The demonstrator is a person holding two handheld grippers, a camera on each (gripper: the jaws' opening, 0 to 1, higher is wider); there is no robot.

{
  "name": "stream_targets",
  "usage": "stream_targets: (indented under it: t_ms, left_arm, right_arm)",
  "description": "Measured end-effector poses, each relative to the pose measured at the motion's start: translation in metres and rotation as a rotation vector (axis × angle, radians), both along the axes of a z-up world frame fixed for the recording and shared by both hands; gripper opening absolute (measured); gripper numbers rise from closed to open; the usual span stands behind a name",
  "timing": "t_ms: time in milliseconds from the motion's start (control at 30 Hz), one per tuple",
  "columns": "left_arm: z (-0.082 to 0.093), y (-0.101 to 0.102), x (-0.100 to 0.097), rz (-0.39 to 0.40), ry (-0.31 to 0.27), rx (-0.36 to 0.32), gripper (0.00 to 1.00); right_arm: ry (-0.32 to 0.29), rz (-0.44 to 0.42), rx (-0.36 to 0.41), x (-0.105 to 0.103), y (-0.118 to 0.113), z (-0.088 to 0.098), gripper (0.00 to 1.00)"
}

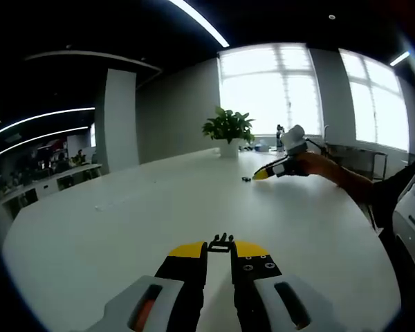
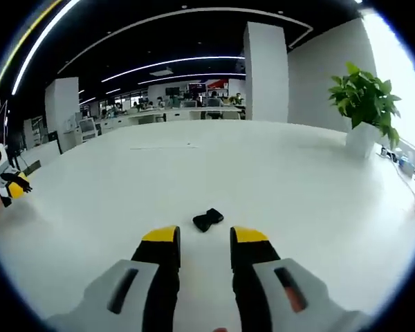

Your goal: Snap the two parts of the plastic buckle together until the buckle closes and remains connected.

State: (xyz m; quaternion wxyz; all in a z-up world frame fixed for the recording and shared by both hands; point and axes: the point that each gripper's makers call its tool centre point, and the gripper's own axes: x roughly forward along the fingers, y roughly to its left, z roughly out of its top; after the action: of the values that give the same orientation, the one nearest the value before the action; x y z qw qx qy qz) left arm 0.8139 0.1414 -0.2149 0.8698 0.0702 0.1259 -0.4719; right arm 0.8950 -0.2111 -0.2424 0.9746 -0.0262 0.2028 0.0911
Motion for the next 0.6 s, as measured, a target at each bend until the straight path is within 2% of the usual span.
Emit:
stream_targets:
  t_ms: [600]
  left_arm:
    - [-0.002, -0.003, -0.003, -0.01, 0.001, 0.004, 0.13]
  right_arm:
    - [0.038, -0.015, -0.006, 0.021, -0.003, -0.007, 0.28]
